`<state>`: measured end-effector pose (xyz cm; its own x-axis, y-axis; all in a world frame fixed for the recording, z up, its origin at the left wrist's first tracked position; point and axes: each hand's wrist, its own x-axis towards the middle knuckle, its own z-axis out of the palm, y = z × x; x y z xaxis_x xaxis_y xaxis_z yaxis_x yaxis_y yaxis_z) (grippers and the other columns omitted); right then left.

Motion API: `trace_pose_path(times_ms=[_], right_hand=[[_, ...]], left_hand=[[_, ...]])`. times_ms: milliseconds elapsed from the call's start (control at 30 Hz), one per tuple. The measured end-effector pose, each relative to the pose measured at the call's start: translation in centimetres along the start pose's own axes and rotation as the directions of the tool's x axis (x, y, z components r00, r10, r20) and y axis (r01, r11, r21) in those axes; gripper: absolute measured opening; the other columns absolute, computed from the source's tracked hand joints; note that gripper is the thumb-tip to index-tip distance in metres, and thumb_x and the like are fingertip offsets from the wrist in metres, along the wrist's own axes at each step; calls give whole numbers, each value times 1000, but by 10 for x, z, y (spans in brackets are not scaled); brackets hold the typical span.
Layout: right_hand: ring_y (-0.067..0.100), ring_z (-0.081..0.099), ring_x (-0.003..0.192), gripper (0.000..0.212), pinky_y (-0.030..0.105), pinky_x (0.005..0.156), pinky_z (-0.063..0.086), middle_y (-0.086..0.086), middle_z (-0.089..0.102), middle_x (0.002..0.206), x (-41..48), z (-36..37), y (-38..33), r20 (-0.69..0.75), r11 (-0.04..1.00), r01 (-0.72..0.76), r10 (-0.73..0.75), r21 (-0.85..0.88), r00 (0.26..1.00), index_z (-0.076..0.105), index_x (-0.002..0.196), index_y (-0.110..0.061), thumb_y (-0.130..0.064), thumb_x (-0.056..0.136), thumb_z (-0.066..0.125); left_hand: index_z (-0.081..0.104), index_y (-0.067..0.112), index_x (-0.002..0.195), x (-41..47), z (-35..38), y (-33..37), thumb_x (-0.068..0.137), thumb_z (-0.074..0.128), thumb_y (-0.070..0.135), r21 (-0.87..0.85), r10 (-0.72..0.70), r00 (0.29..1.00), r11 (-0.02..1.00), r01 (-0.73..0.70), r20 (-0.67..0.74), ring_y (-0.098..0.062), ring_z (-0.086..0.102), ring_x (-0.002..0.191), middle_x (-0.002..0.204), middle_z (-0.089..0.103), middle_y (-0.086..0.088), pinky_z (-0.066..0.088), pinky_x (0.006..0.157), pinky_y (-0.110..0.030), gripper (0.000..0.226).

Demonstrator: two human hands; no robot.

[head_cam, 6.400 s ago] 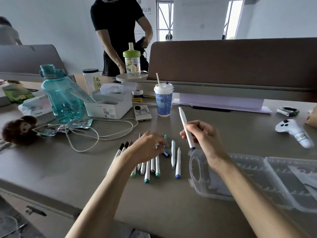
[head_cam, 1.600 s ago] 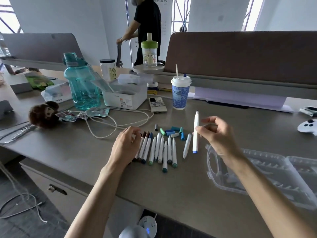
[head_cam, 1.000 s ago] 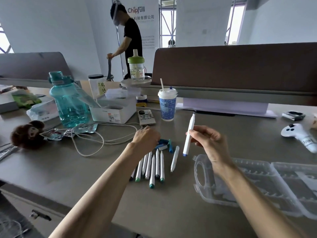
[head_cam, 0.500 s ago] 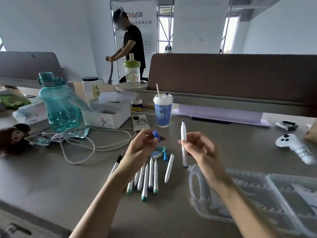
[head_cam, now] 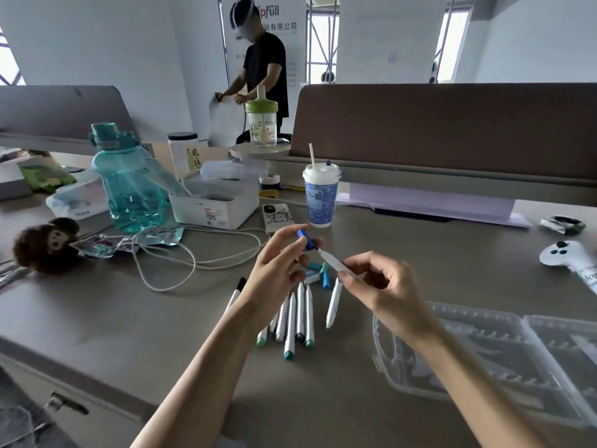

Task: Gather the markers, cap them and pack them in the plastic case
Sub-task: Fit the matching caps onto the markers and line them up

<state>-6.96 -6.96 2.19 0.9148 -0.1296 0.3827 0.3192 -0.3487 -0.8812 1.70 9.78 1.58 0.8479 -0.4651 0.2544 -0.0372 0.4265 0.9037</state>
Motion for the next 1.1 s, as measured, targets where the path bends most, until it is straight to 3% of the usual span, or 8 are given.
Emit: trace_pose_path(times_ms=[167,267,367,467,600,667,833,1100], right_hand=[[4,49,54,8,16,50,37,-5,64,64,-1,0,0,-2,1000,6,-6,-19,1000,75,90,-20,-13,86,73],[4,57,57,11,17,54,44,-10,68,67,-1,0,-2,-79,998,-5,1,-56,997,74,91,-22,-15,82,77],[9,67,67,17,32,60,55,-7,74,77,0,-2,0,-229,997,-66,55,-42,972,71,87,-23,-23,75,84],[18,58,50,20,40,50,49,1,70,64,2,-3,0,-275,995,-99,100,19,956,67,80,-16,-23,75,85],[19,63,51,5,24,52,50,11,71,68,3,-4,-8,-219,955,-28,96,294,971,69,85,-3,-1,82,73],[20,67,57,8,22,57,54,13,74,74,3,-5,-11,-222,933,-8,94,359,970,70,92,-1,2,84,69],[24,70,65,9,24,61,56,16,74,80,4,-7,-13,-233,909,-30,138,415,963,72,94,-3,-1,85,68],[26,73,72,6,23,62,56,17,74,80,1,-1,-10,-145,887,-94,177,451,974,74,87,-6,-3,86,68]], left_hand=[[62,19,104,0,0,-1,86,61,24,68,10,1000,998,-9,-26,-9,46,70,103,71,-5,32,60,-24,19],[69,24,94,0,-1,-5,87,62,21,149,44,998,988,-37,-43,-9,43,67,97,71,-5,30,56,-24,10],[70,20,94,0,0,-7,91,60,12,213,65,995,976,-47,-75,-7,45,63,87,72,-1,30,54,-23,13],[68,12,99,0,0,-8,91,61,13,292,71,994,956,-43,-85,-4,47,61,81,71,3,33,53,-20,11],[68,10,99,0,0,-9,92,59,12,279,75,993,959,-46,-95,-4,45,60,82,72,1,31,54,-24,11],[70,13,98,0,-1,-8,93,58,12,266,77,993,963,-49,-94,-6,45,63,85,73,-1,31,56,-25,13],[71,15,103,-2,-4,-8,94,55,16,229,88,995,971,-75,-49,-12,45,69,90,72,-4,34,56,-23,19],[68,10,96,-2,-8,-5,86,56,18,165,184,982,971,-175,-41,-8,43,59,77,68,-3,33,51,-19,18]])
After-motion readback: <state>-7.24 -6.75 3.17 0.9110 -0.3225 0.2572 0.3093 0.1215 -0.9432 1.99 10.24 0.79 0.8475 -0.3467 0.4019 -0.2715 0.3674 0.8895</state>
